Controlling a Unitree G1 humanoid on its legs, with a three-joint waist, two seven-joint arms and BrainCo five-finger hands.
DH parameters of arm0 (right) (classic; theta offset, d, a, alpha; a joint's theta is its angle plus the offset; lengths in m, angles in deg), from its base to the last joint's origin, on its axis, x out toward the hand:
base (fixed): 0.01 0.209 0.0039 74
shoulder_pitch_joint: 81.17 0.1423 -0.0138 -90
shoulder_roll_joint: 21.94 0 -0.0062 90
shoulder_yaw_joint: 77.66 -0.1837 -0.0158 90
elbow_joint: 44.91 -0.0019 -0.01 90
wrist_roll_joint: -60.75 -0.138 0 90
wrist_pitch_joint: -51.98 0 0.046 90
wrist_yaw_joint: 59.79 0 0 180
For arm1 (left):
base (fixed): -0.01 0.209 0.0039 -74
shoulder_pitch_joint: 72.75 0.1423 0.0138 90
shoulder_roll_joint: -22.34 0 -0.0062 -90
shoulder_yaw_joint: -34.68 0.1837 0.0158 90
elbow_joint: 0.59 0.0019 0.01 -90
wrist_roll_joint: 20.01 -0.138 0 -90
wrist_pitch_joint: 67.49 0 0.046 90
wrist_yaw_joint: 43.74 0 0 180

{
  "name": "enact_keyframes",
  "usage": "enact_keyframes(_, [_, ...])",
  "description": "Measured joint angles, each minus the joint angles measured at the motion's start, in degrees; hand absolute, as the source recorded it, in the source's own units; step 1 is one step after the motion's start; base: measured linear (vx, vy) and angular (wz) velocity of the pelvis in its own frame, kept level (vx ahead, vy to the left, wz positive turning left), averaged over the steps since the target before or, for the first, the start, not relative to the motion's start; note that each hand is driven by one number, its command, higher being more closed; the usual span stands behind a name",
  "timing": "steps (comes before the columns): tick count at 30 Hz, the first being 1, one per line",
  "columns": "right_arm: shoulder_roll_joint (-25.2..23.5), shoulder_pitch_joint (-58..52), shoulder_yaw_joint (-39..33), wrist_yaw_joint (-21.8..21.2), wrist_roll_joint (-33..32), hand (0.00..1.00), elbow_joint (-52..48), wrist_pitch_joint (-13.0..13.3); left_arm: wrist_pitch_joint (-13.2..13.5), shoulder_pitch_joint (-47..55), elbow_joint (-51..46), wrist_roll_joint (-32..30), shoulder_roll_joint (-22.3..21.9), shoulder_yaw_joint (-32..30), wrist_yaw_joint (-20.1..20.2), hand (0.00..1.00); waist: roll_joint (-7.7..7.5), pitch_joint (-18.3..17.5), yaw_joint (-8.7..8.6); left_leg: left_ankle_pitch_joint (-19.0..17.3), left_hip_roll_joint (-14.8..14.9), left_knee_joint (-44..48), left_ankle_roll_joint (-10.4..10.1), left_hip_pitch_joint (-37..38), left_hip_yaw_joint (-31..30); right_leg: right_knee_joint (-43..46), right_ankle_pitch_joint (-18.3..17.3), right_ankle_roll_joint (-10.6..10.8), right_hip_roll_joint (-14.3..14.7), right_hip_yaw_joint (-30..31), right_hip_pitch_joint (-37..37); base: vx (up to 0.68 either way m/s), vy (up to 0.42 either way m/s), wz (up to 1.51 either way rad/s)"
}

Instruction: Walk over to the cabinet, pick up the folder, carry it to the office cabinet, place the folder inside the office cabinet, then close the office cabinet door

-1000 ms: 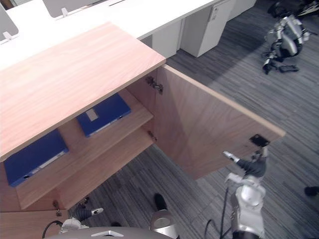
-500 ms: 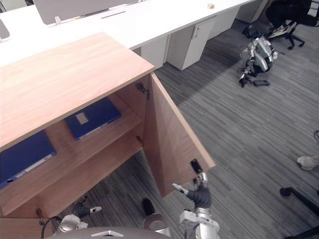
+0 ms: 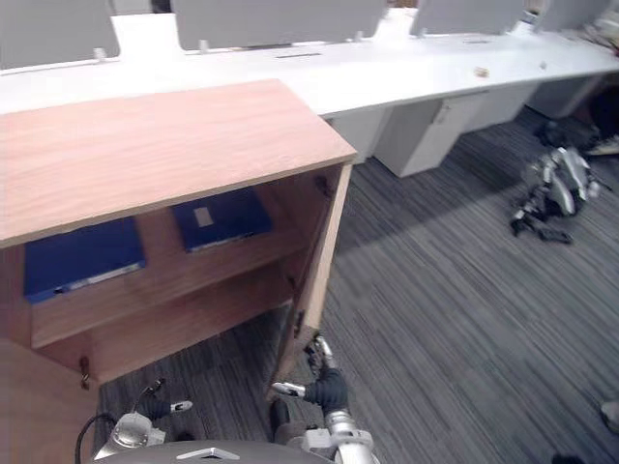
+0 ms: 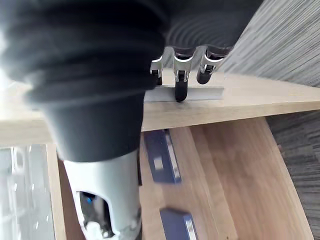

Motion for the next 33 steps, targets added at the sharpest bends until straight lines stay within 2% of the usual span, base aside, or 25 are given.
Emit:
enact_keyframes(4, [1.49,11.57,0.05,0.12,0.02,0.0,2.39,1.04,-0.01,0.02,-0.04,-0.19,0.2,-1.35,-0.03,0.0,-0.22,-0.17,2.02,0.8,-0.92,0.0,0.53,-1.42,-2.47,-0.19,-0.63,0.88,-0.55,-0.37,0.03,-0.05,0.03,0.38])
enact_keyframes(6, [1.88,17.41,-0.14,0.11,-0.08,0.0,7.53,1.36,0.14,-0.04,-0.28,-0.11,0.17,-2.25,-0.03,0.0,-0.34,-0.26,3.01,1.19,-1.79,-0.01,0.91,-2.25,-4.24,-0.26,-1.12,1.56,-1.3,-1.68,-0.07,0.0,0.047,0.4])
enact_keyframes(10, [2.07,23.59,-1.15,0.26,-0.41,0.0,13.93,1.61,0.26,-0.02,-0.51,-0.02,0.22,-3.56,-0.05,0.0,-0.16,-0.15,3.5,1.3,-2.94,-0.01,1.08,-4.18,-5.93,-0.78,-2.39,1.6,-2.37,-2.86,-0.53,0.01,0.061,0.3])
enact_keyframes(16, [2.18,38.03,-5.66,3.33,-3.43,0.0,32.38,1.67,0.3,0.21,-1.29,3.01,0.39,-4.5,-0.63,0.0,0.32,0.18,4.77,1.29,-4.58,-0.02,1.1,-6.71,-8.89,-1.79,-3.52,0.74,-3.54,-4.68,-0.59,0.04,0.066,0.29])
enact_keyframes(20, [2.58,42.84,-8.94,6.49,-3.46,0.0,38.53,1.35,0.38,0.12,-1.46,5.14,0.36,-4.83,-1.05,0.0,0.93,0.61,5.6,1.29,-5.06,-0.01,1.1,-8.11,-10.33,-2.29,-3.48,0.64,-3.89,-6.18,-0.56,0.06,0.024,0.39])
enact_keyframes(26, [4.54,49.32,-10.05,8.82,-3.29,0.0,45.05,1.01,0.33,1.35,-1.44,6.7,0.5,-5.45,-1.78,0.0,3.19,2.21,6.53,1.28,-5.23,0.0,1.11,-8.1,-10.47,-2.36,-2.79,-0.32,-3.92,-6.07,-0.37,0.08,0.0,0.04])
enact_keyframes(28, [4.73,49.35,-10.16,8.89,-3.2,0.0,45.32,0.55,0.33,2.06,-1.45,6.76,0.67,-5.65,-1.79,0.0,3.17,2.31,6.57,1.35,-5.18,0.01,1.2,-7.95,-10.48,-2.27,-2.05,-0.11,-3.87,-6.07,-0.16,0.12,-0.025,0.08])
enact_keyframes(30, [4.71,49.37,-11.51,8.92,-2.77,0.0,46.9,0.38,0.31,2.26,-1.46,6.98,0.87,-5.64,-1.78,0.0,2.9,2.51,6.55,1.64,-5.25,0.03,2.15,-7.34,-10.5,-2.07,0.16,0.53,-3.92,-6.01,0.5,0.14,-0.021,0.16])
enact_keyframes(33, [4.69,48.82,-12.53,8.86,-2.31,0.0,46.79,0.2,0.28,2.65,-3.23,7.26,0.75,-5.64,-1.77,0.0,3.08,2.83,6.54,1.69,-5.0,0.38,2.4,-7.04,-10.49,-2.37,0.73,1.81,-3.4,-6.09,0.87,0.17,-0.033,-0.01])
